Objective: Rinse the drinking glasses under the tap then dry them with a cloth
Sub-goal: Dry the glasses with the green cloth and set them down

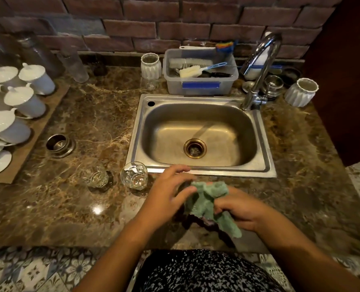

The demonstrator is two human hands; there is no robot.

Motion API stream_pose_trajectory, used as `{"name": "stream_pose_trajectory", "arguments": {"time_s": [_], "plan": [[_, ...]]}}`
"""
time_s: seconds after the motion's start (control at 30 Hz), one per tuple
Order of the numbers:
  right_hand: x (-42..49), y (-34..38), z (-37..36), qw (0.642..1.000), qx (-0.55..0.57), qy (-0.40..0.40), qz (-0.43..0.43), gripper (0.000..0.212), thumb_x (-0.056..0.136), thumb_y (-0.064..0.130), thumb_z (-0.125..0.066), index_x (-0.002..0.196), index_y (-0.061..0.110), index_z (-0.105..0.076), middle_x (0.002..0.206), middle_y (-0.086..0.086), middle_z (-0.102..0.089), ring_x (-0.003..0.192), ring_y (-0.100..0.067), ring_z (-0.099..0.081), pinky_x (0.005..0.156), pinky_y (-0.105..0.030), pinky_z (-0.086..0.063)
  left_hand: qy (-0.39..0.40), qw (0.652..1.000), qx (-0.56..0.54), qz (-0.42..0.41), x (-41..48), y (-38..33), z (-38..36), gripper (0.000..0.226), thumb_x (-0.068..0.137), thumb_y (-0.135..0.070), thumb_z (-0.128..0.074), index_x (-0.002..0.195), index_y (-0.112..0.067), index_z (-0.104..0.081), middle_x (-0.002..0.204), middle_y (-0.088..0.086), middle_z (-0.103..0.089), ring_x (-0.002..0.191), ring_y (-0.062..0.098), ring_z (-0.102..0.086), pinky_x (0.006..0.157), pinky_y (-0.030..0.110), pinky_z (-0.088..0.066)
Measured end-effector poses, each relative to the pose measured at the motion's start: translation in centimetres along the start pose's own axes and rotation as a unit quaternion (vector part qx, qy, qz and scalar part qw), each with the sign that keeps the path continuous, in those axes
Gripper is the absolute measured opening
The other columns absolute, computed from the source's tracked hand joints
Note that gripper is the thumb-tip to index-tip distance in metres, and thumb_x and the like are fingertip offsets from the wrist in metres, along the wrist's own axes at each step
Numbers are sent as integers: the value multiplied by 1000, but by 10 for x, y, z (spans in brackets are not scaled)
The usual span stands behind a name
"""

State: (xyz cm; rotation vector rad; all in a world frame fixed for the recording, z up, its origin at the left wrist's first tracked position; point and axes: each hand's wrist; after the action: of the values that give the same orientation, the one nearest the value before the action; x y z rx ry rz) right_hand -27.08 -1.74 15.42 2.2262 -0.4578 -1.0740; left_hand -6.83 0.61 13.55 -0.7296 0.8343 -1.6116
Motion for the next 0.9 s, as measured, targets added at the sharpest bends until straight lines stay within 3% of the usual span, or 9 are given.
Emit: {"name": "stream_pose_trajectory", "arguments": {"time_s": [0.1, 0.17, 0.23, 0.3, 0.43, 0.6, 0.7, 0.77, 0.9], "plan": [[-5, 2, 8, 1000, 12, 2, -4, 70, 59, -14, -40, 114, 14, -73, 105, -35, -54, 90, -42, -44, 68, -39, -38, -11, 1000, 2, -11, 1, -6, -1, 4, 90, -22, -72, 89, -19, -69, 114, -13, -64, 112, -2, -56, 96, 21, -46], [-7, 3, 13, 1000, 30, -7, 3, 71, 60, -12, -41, 119, 13, -71, 122, -45, -54, 99, -44, -45, 72, -40, -41, -12, 1000, 5, -15, -4, -9, -2, 10, 93, -29, -64, 86, -22, -62, 100, -13, -65, 97, 4, -61, 83, 28, -51], [-7, -1, 22, 998, 57, -21, 8, 70, 61, -10, -43, 123, 11, -68, 131, -39, -55, 103, -44, -52, 75, -42, -45, -1, 1000, 2, -3, -9, -16, -4, 9, 96, -29, -60, 88, -27, -58, 84, -14, -63, 77, 8, -60, 67, 32, -49], [-5, -6, 30, 995, 94, -39, 18, 71, 61, -10, -45, 127, 8, -65, 131, -32, -59, 106, -41, -59, 79, -45, -50, 19, 1000, -18, 14, -15, -22, -8, 15, 99, -22, -60, 87, -29, -57, 76, -17, -59, 68, 4, -55, 60, 25, -43], [-7, -13, 39, 986, 159, -30, 44, 77, 55, -10, -53, 131, 1, -59, 136, -35, -53, 113, -45, -56, 99, -60, -43, 37, 991, -108, 74, -14, -24, -18, 15, 97, -11, -63, 86, -21, -61, 76, -13, -56, 69, 1, -50, 64, 18, -40], [-16, -11, 43, 988, 148, 28, 34, 62, 60, -15, -47, 120, -5, -59, 117, -32, -63, 103, -42, -65, 81, -52, -56, -34, 989, -79, 124, -8, -23, -26, 15, 95, -13, -67, 86, -26, -68, 81, -14, -63, 71, -5, -56, 66, 14, -44], [-18, -11, 44, 986, 157, 43, 31, 70, 56, -14, -55, 126, -7, -53, 117, -31, -64, 103, -43, -66, 83, -56, -54, -61, 995, -13, 81, -5, -24, -27, 11, 95, -16, -66, 86, -22, -66, 99, -12, -59, 92, -2, -56, 80, 15, -46], [-19, -11, 45, 986, 158, 41, 34, 65, 60, -14, -52, 125, -6, -56, 115, -29, -67, 102, -40, -68, 83, -52, -56, -33, 993, -58, 99, -4, -22, -25, 10, 95, -18, -66, 86, -22, -64, 113, -12, -59, 107, 0, -56, 91, 21, -48], [-18, -12, 50, 985, 155, 68, 29, 71, 66, -5, -71, 135, -4, -53, 136, -34, -54, 127, -48, -53, 105, -63, -40, 57, 984, -124, 115, 0, -18, -18, 13, 91, -15, -71, 87, -20, -60, 84, -19, -63, 76, 1, -57, 65, 24, -46]]}}
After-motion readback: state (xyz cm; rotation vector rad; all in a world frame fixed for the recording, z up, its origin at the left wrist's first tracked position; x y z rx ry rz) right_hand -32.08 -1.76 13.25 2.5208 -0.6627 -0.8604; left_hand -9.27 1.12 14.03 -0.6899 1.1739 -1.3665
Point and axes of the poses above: each hand's wrist, its own x-axis towards the middle knuckle, its own z-axis out of the back of the hand, y = z × x
